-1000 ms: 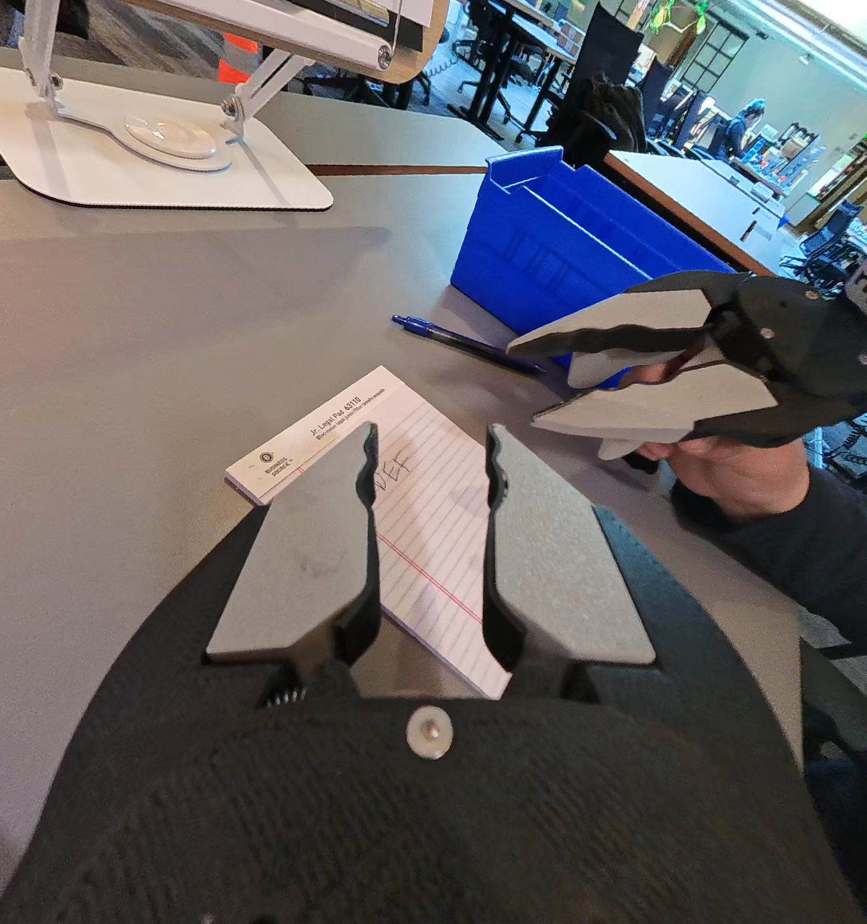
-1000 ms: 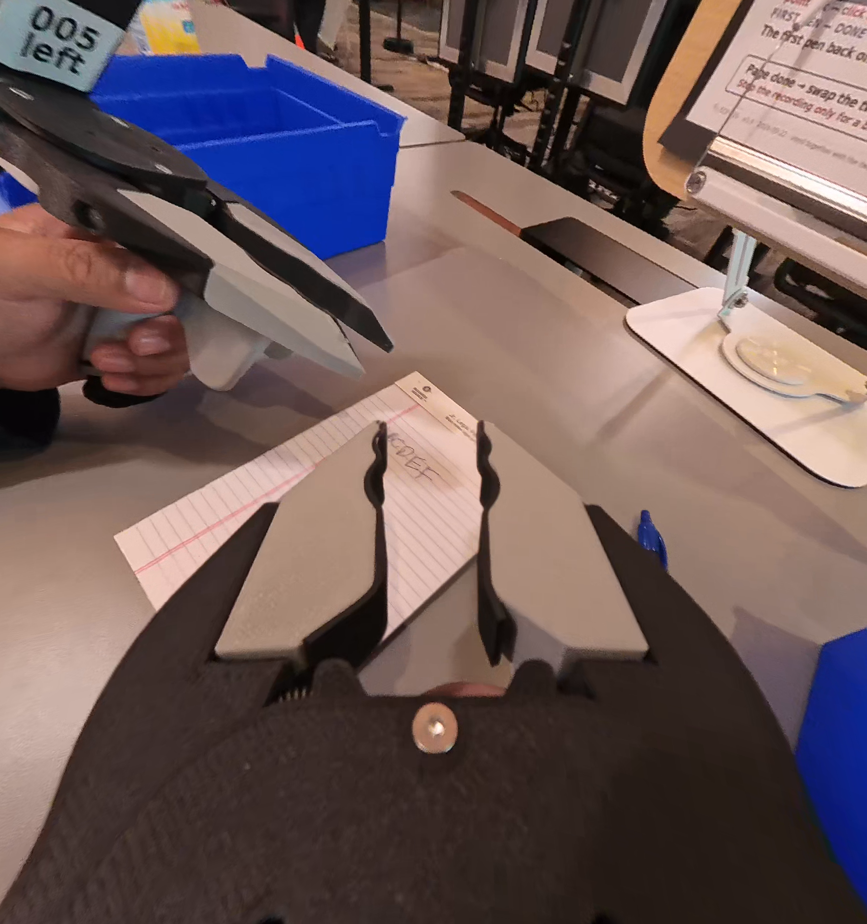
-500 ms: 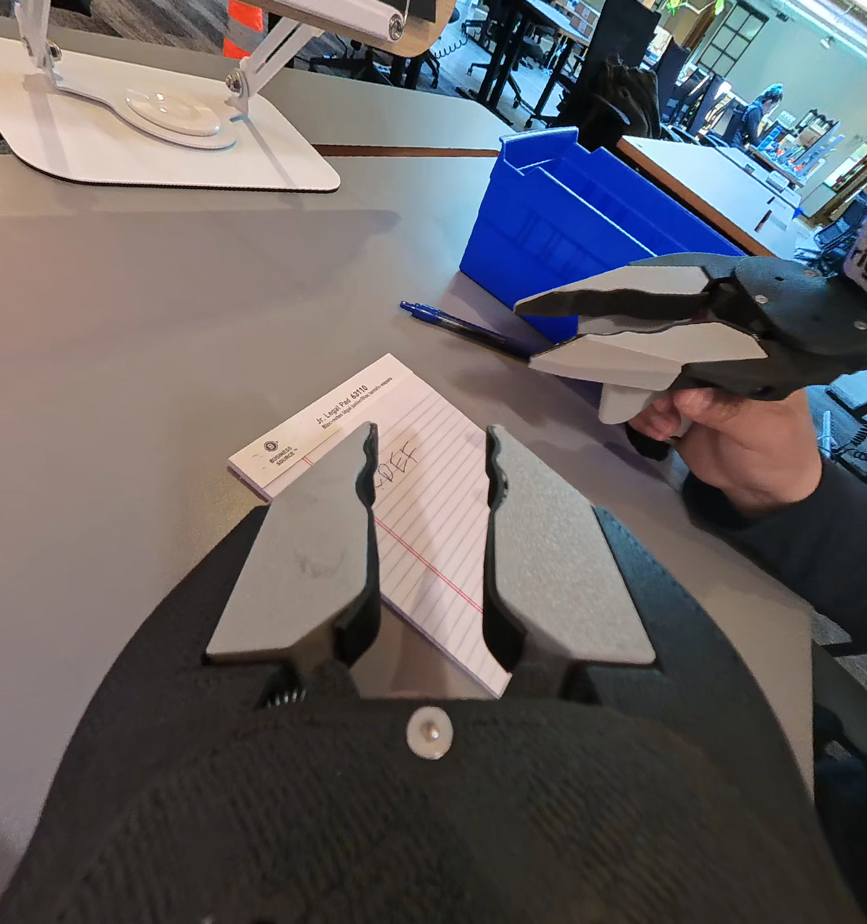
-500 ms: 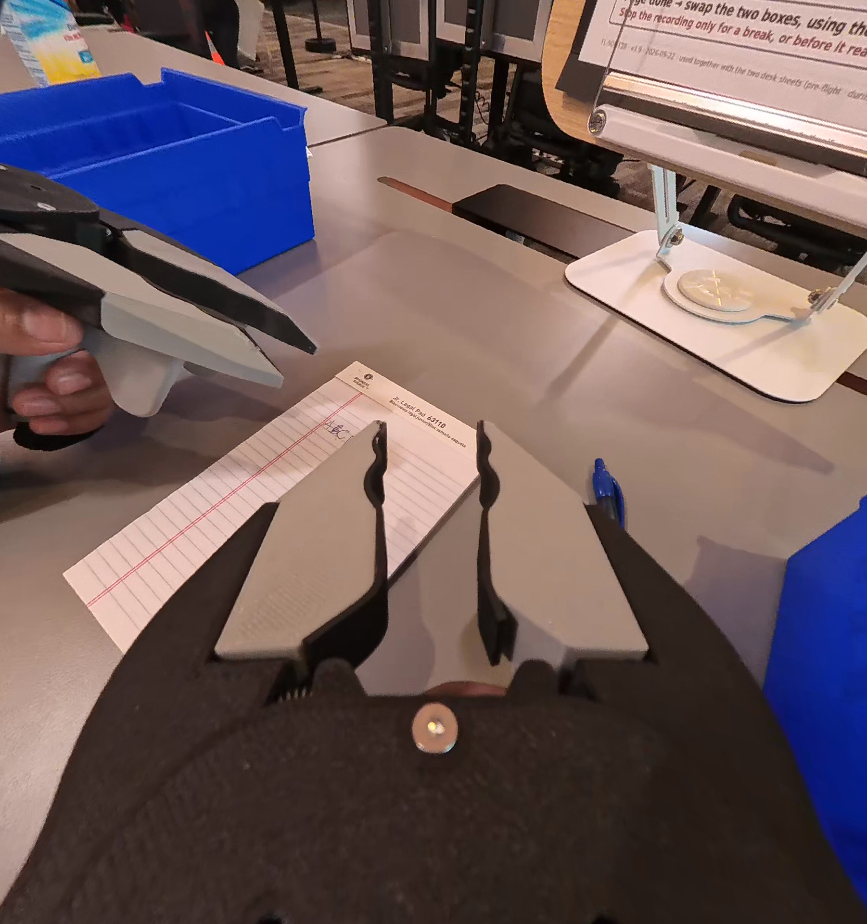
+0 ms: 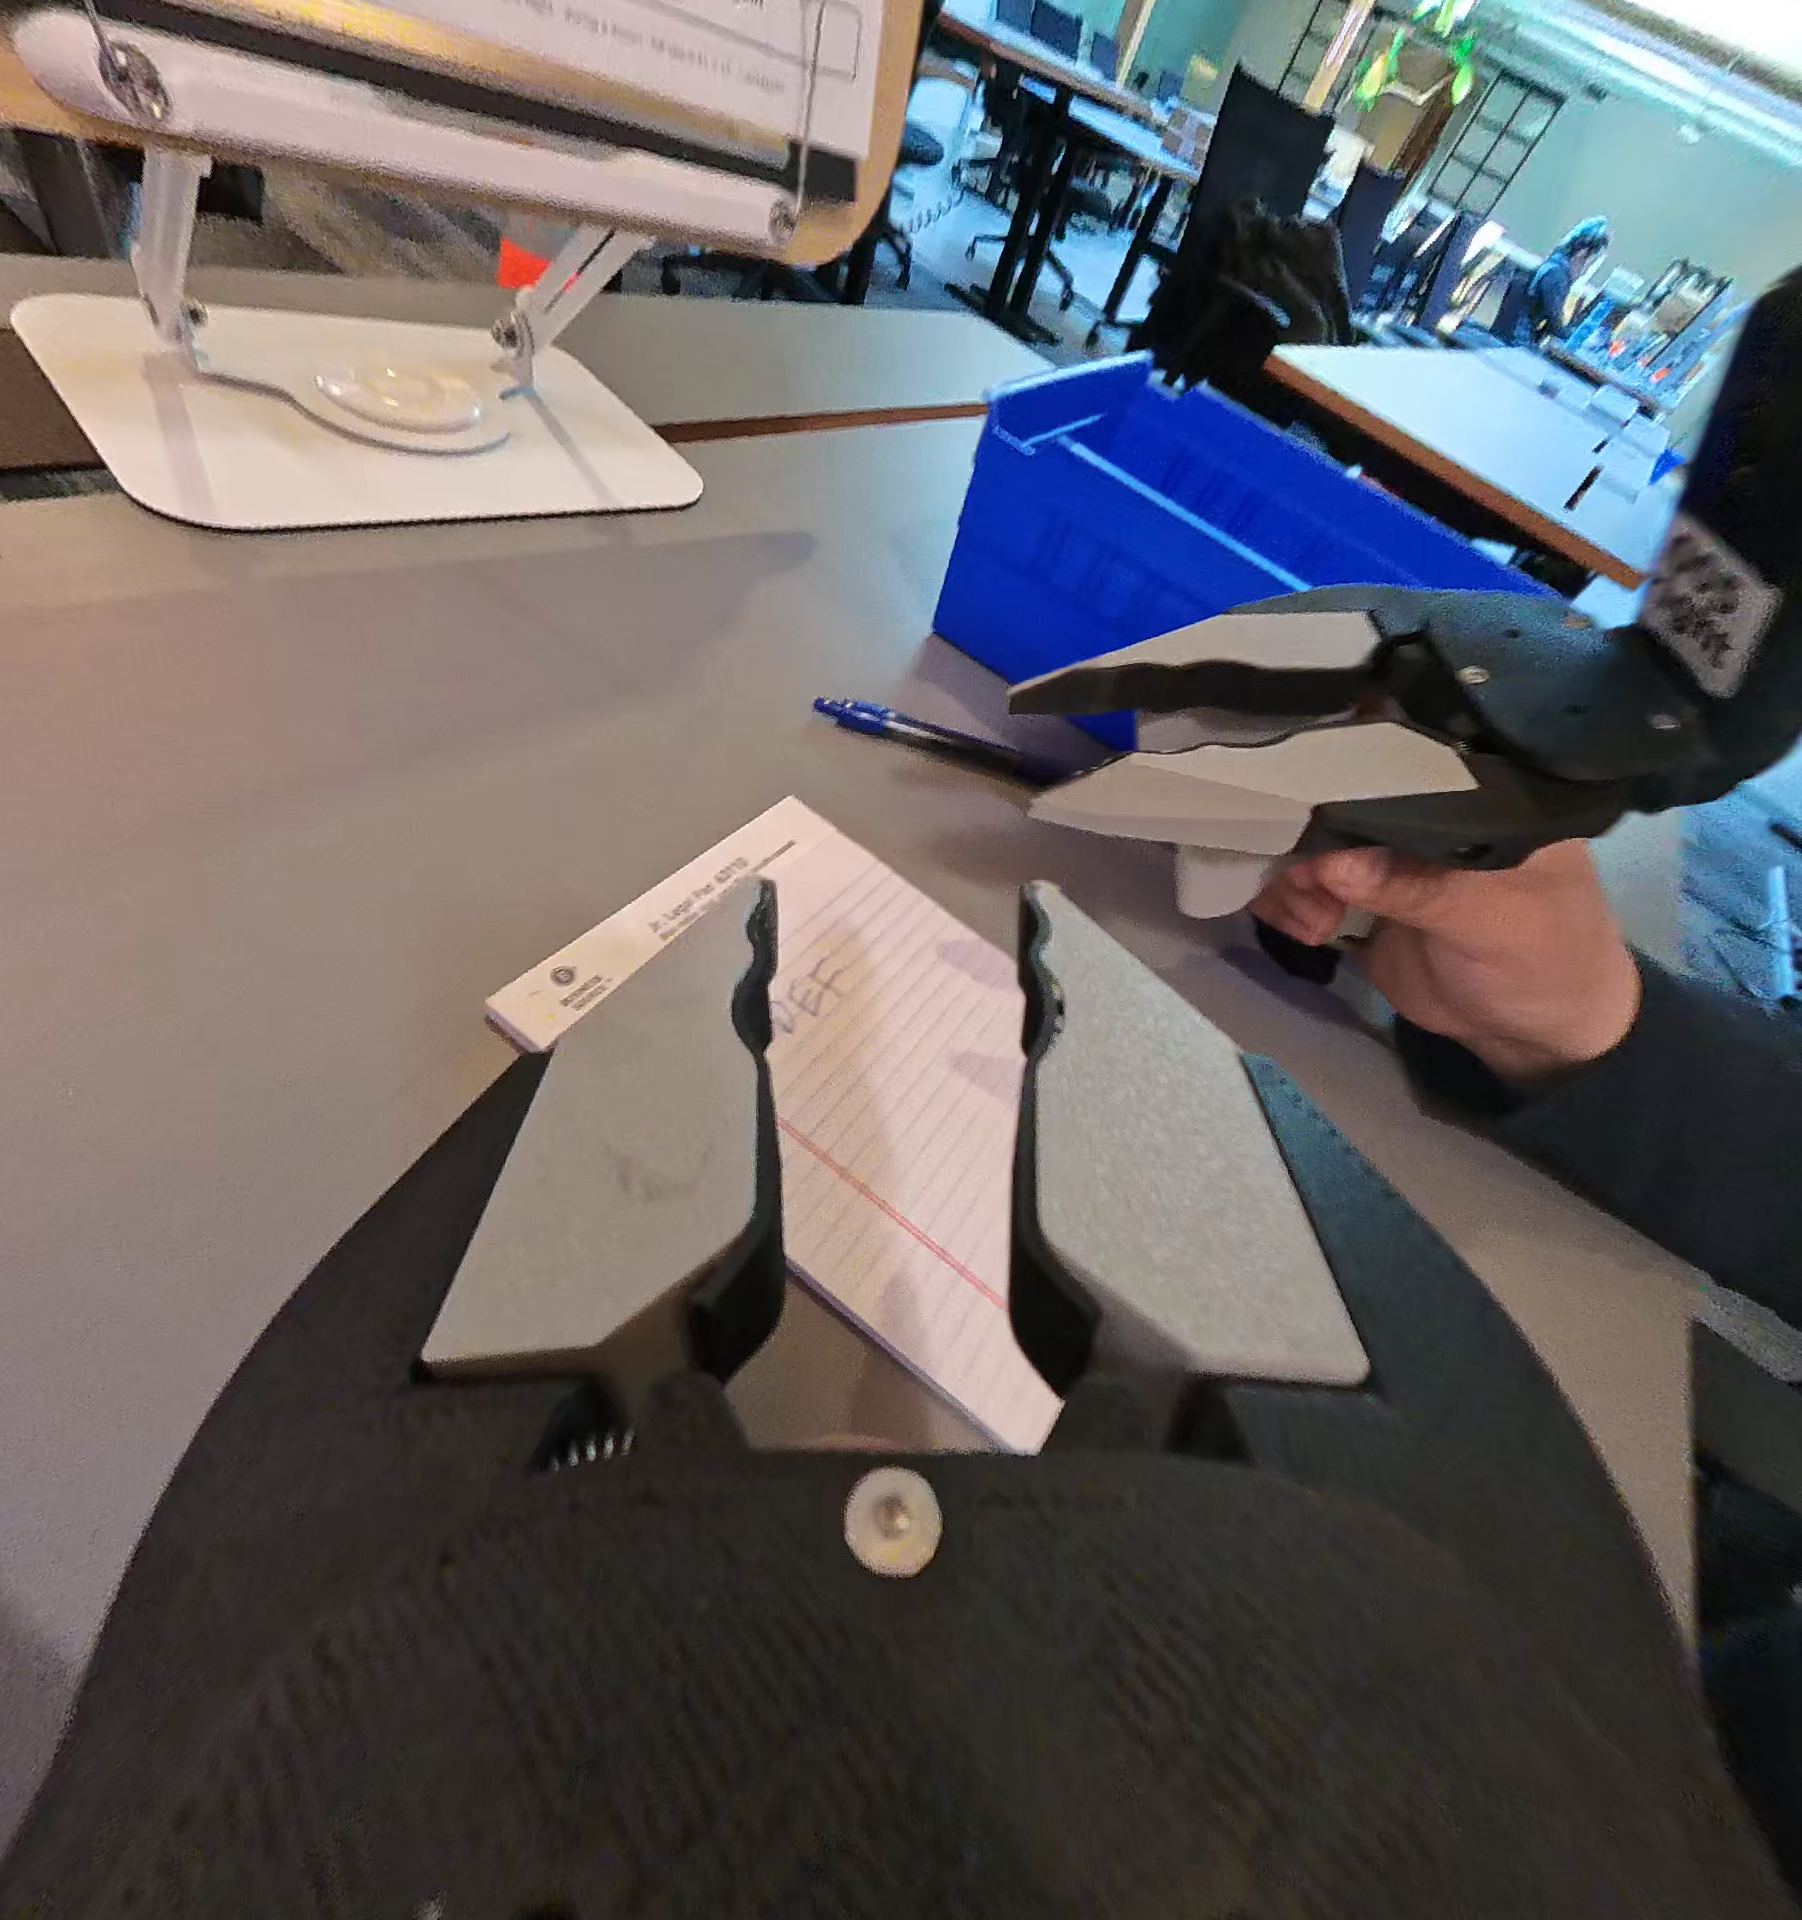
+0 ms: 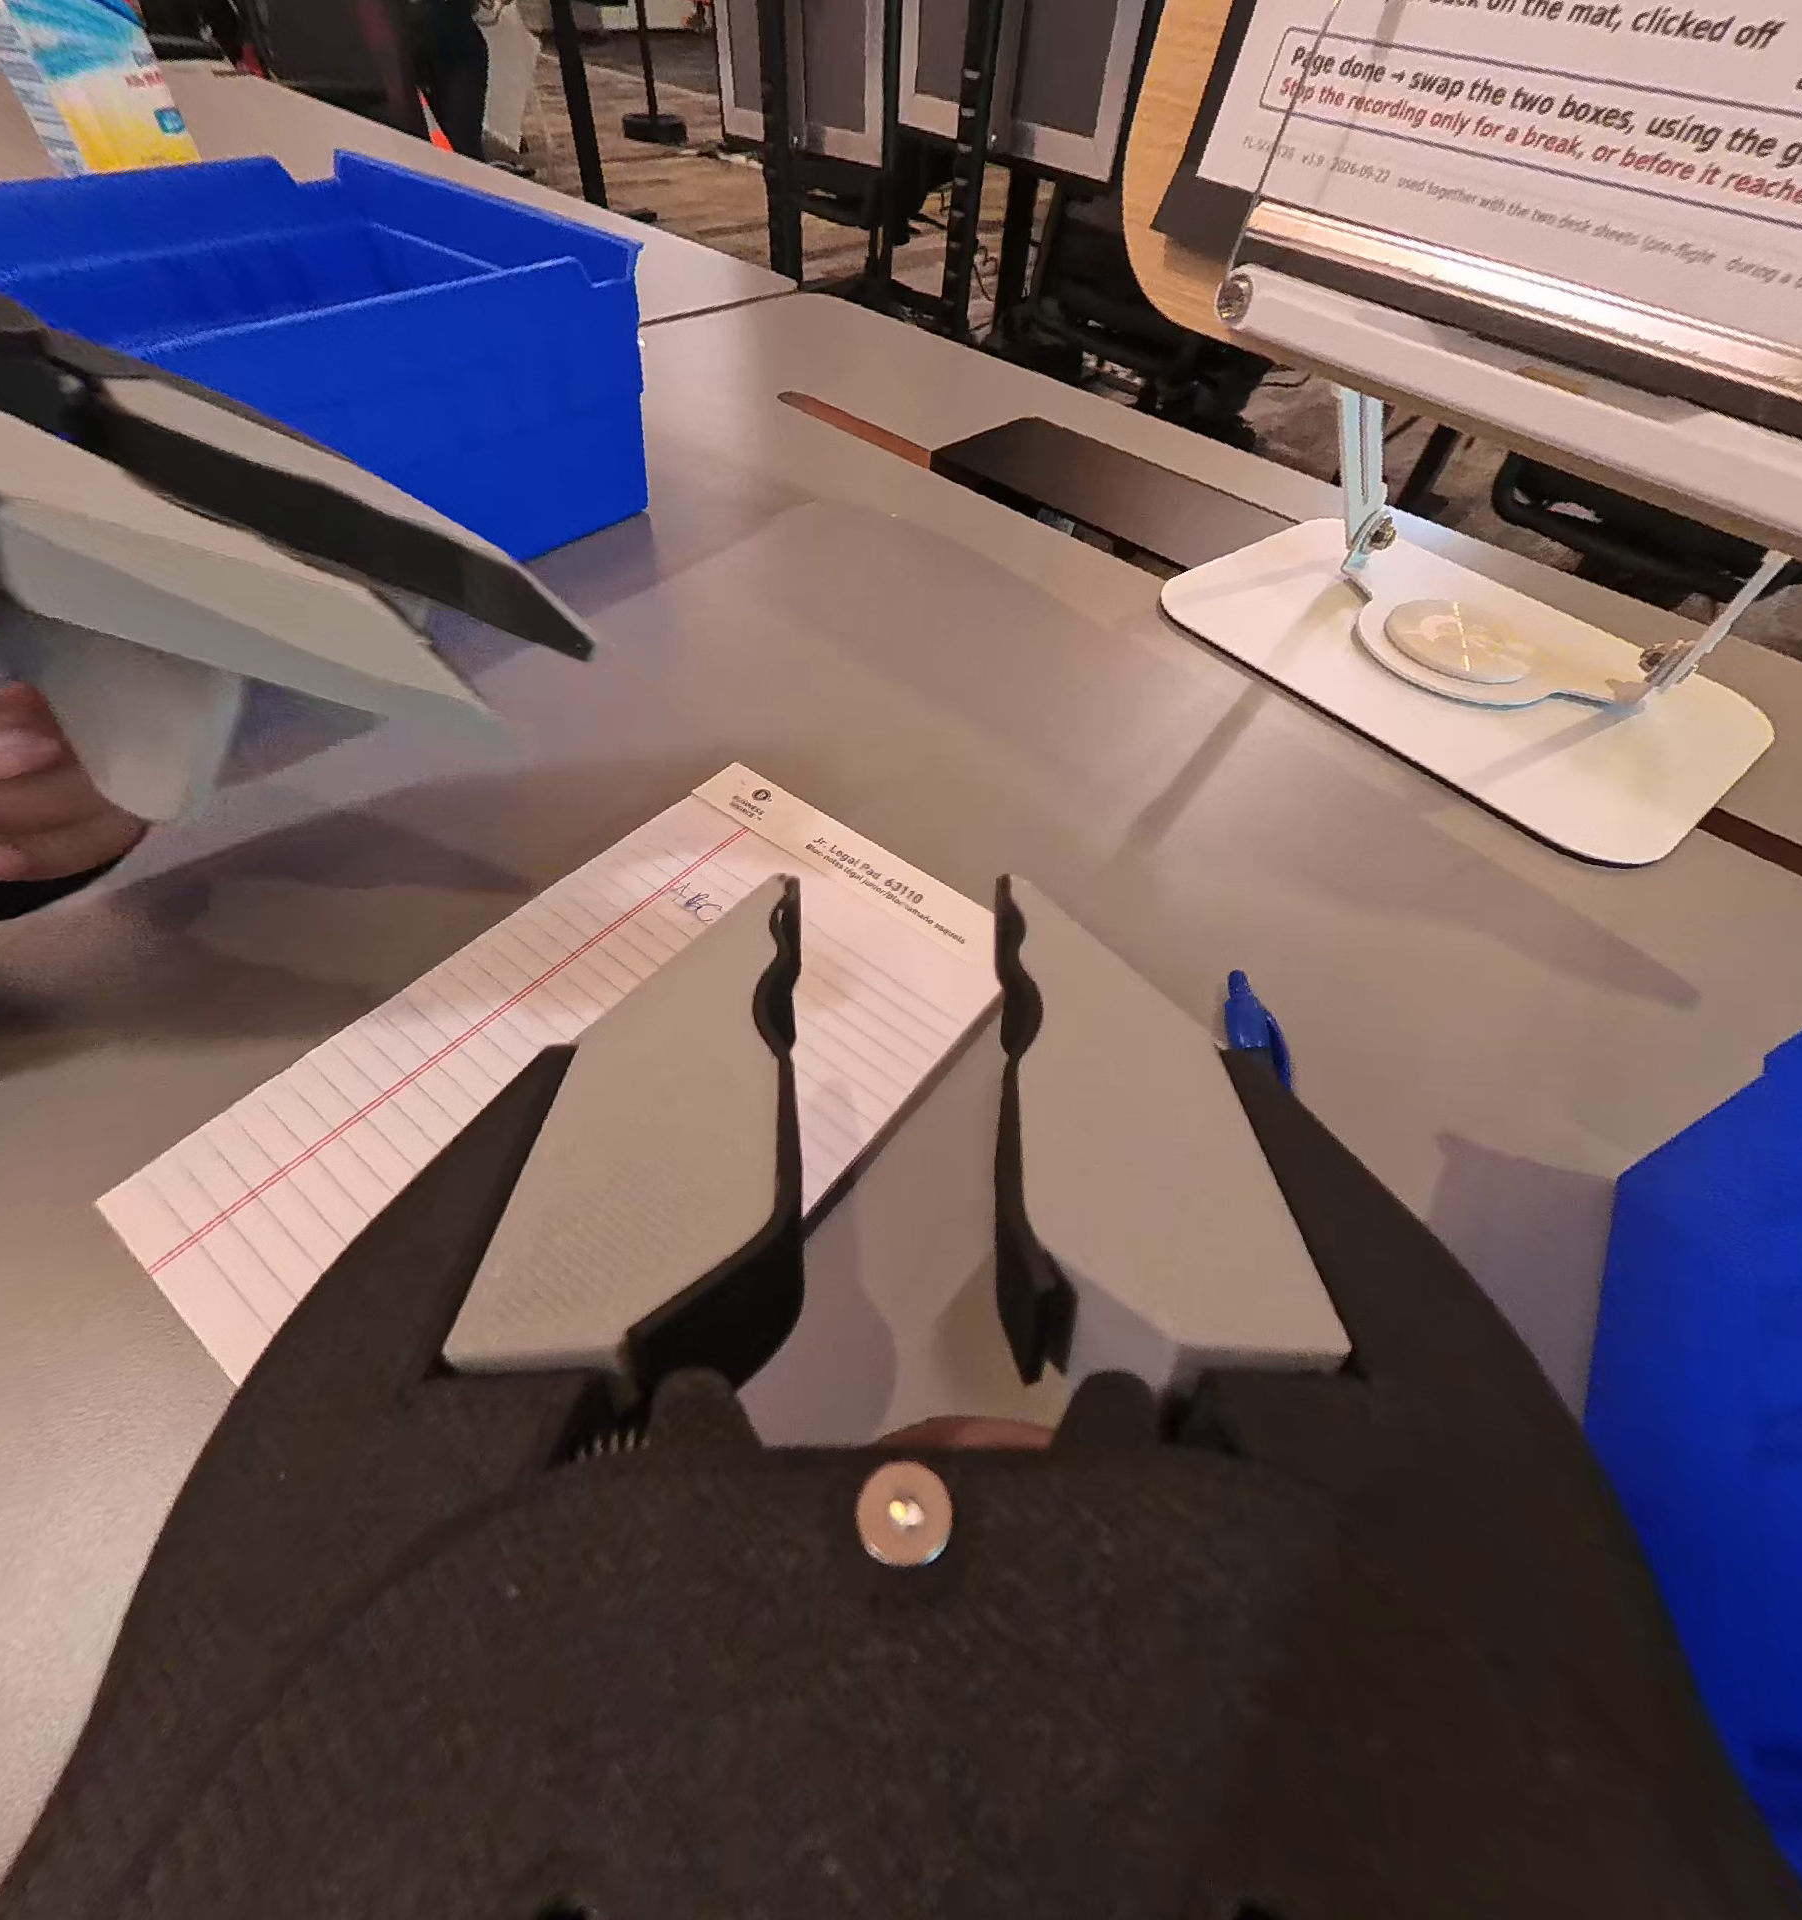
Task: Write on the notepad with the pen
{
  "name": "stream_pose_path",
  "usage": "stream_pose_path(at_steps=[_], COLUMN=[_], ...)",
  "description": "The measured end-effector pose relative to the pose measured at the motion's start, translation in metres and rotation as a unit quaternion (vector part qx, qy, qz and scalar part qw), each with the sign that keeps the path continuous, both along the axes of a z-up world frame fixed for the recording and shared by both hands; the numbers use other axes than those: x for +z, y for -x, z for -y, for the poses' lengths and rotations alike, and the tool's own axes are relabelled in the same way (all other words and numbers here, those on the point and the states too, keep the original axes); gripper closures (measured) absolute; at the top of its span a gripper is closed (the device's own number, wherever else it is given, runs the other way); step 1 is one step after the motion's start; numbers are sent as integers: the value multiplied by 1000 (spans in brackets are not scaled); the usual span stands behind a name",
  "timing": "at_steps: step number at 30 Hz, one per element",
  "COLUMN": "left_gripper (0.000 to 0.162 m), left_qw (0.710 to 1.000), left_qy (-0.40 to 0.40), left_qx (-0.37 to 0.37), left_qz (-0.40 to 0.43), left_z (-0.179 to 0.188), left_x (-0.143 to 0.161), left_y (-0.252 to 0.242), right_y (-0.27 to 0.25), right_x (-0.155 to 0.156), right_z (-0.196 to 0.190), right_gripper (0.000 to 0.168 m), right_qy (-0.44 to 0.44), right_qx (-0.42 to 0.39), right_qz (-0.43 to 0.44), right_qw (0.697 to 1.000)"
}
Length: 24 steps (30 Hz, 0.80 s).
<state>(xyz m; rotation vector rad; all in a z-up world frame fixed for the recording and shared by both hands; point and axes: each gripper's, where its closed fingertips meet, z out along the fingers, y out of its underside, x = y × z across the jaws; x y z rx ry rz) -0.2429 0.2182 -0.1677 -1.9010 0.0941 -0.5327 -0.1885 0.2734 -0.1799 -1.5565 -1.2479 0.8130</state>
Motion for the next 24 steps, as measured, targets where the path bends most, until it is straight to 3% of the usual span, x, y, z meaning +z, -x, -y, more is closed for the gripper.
stream_pose_path(at_steps=[7, 14, 17, 24], left_gripper=[114, 110, 108, 102], left_qw=[999, 987, 976, 944], left_qy=[-51, -48, -18, 95], left_qx=[12, 146, 206, 306], left_qz=[-3, -58, -71, -84], left_z=[44, 88, 103, 131], left_x=[57, 112, 109, 63], left_y=[-1, 83, 132, 223], right_y=[-2, -2, -3, -4], right_x=[6, 11, 11, 12], right_z=[-2, 4, 4, 4], right_gripper=[133, 133, 133, 133], right_qy=[15, 5, 2, 10], right_qx=[-2, 5, 4, 5], right_qz=[-19, -28, -29, -35], right_qw=[1000, 1000, 1000, 999])
